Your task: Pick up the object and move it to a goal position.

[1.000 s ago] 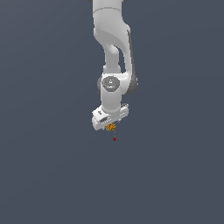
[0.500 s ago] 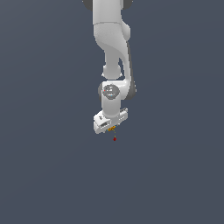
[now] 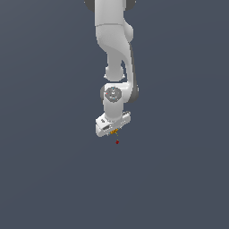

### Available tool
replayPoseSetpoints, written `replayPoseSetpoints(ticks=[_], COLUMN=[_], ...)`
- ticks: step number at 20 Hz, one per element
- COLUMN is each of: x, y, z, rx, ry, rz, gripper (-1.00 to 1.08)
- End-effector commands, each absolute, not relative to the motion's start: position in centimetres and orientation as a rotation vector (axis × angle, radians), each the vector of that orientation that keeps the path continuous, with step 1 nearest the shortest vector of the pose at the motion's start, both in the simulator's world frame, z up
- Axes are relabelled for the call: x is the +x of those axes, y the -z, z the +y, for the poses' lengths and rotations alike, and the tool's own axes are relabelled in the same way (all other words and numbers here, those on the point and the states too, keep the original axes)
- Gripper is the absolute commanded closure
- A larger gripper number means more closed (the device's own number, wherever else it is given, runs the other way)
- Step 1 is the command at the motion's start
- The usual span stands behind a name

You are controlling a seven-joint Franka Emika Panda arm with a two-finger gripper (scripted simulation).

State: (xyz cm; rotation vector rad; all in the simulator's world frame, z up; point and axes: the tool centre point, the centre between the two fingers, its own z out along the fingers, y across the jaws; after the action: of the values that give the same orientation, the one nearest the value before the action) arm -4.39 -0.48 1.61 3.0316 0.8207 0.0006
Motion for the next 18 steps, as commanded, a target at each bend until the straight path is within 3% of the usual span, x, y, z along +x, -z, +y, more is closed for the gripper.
replayPoseSetpoints(ticks=[1, 9, 18], x=[-4.4, -4.8, -6.7], y=[-1.5, -1.7, -2.2], z=[-0.4, 0.8, 7.5], rx=[3.032, 3.032, 3.032], ry=[0.0, 0.0, 0.0], rz=[0.822, 0.82, 0.821], gripper=[1.08, 1.08, 1.08])
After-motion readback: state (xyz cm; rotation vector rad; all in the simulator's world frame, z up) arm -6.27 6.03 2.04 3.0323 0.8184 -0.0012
